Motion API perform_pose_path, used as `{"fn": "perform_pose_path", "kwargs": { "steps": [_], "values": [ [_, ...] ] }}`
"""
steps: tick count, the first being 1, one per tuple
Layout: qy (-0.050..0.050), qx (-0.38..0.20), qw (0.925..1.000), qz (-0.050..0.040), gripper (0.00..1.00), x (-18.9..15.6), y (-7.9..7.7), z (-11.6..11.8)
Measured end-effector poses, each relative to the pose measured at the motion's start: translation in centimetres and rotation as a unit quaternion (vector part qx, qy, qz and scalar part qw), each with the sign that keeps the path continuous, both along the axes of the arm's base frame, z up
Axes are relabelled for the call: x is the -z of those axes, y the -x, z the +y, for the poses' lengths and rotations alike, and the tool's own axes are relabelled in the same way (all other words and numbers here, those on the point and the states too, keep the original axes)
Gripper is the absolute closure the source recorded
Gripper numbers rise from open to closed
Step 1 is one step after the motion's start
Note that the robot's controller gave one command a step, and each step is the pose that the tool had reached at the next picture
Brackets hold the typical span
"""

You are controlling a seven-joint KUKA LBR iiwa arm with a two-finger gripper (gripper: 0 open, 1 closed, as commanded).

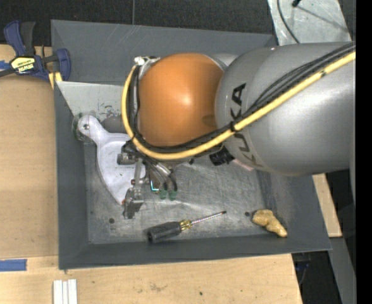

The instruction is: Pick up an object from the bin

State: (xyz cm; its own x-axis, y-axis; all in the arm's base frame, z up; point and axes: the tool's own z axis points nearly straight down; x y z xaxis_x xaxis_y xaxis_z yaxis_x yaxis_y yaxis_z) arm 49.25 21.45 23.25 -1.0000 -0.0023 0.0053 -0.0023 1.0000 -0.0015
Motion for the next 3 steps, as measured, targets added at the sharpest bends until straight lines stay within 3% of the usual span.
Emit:
{"fn": "perform_pose_path", "kwargs": {
  "steps": [1, 2, 3],
  "values": [
    [-0.001, 0.001, 1.0, -0.0038, 0.0, -0.4, -0.2, -0.1],
    [-0.003, 0.039, 0.9992, -0.0072, 0.0, 1.9, -1.3, 0.6],
    [-0.001, 0.052, 0.9986, -0.0044, 0.0, 6.9, 0.1, 0.5]
  ]
}}
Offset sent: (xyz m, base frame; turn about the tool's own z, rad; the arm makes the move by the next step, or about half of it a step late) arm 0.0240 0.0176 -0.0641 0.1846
